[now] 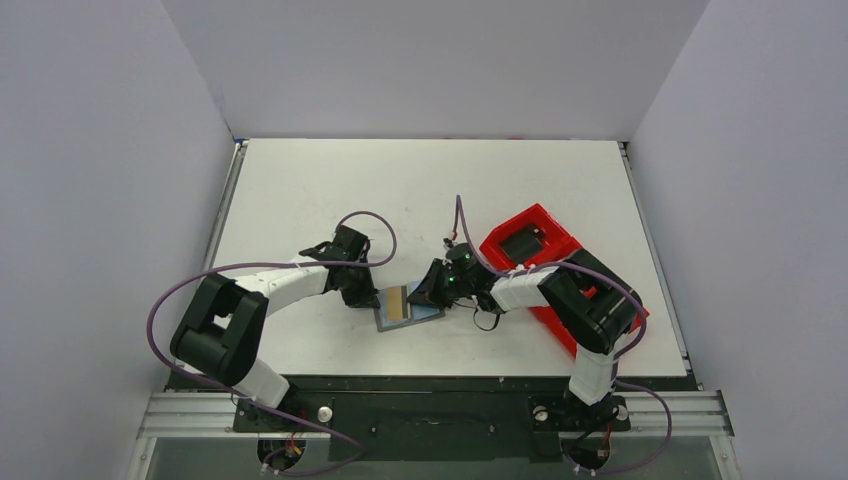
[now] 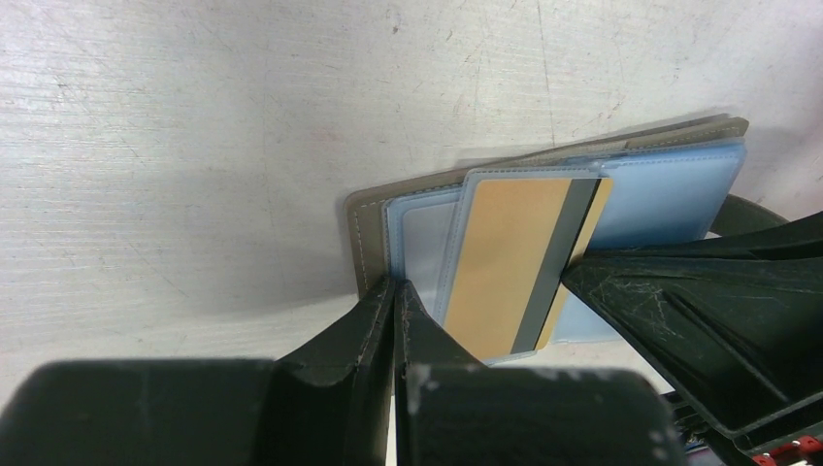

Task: Take the credit cards out of the card holder
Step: Remove the credit card from the card holder.

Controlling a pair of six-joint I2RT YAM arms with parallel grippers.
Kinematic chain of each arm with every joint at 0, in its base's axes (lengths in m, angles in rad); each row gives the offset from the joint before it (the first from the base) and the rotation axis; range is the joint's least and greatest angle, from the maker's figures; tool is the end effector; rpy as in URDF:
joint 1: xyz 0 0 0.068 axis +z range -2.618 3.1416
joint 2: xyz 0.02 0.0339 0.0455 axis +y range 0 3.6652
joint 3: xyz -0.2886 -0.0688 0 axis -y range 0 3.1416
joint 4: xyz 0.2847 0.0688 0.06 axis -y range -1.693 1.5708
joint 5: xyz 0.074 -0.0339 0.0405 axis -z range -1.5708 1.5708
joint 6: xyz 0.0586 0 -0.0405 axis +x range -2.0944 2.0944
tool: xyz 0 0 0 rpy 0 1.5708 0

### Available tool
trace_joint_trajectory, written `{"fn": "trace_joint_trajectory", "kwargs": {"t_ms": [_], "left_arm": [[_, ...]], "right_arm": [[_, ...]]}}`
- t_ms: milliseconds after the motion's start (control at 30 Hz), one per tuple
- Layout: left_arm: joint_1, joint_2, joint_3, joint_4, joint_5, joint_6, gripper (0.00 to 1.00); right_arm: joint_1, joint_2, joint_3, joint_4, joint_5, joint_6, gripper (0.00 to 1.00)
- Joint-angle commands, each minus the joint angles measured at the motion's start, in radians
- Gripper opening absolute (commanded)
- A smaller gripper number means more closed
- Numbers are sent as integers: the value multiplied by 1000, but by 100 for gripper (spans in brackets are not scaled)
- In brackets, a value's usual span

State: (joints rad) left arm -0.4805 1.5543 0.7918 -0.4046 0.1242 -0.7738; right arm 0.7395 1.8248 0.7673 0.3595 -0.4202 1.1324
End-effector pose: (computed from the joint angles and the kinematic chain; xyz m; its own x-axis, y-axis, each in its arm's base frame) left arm 0.2755 -0.1518 0.1273 -0.9340 -0.2952 -0.2013 -0.2110 0.9104 -0.3560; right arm 0.2663 0.2753 0.0923 -0.9677 0.2362 -0.0878 0.0707 0.5891 0.8050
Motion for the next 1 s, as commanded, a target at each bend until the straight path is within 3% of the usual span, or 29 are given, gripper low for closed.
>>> {"fn": "trace_joint_trajectory", "kwargs": {"t_ms": [0,467,667,967], "left_arm": [[3,37,-3,-40,-43,25,0],[4,40,1,-47,-46,32,0],[3,42,1,-44,-42,32,0],[3,48,7,-39,-37,34,0]], "right_arm": [[-5,-31,-21,24,21,-15,2],[-38,-104,-34,-89,75,-85,0],[-36,-75,-30,-53,40,-76,18],[-9,-18,-2,-24,10,-63,23]]}}
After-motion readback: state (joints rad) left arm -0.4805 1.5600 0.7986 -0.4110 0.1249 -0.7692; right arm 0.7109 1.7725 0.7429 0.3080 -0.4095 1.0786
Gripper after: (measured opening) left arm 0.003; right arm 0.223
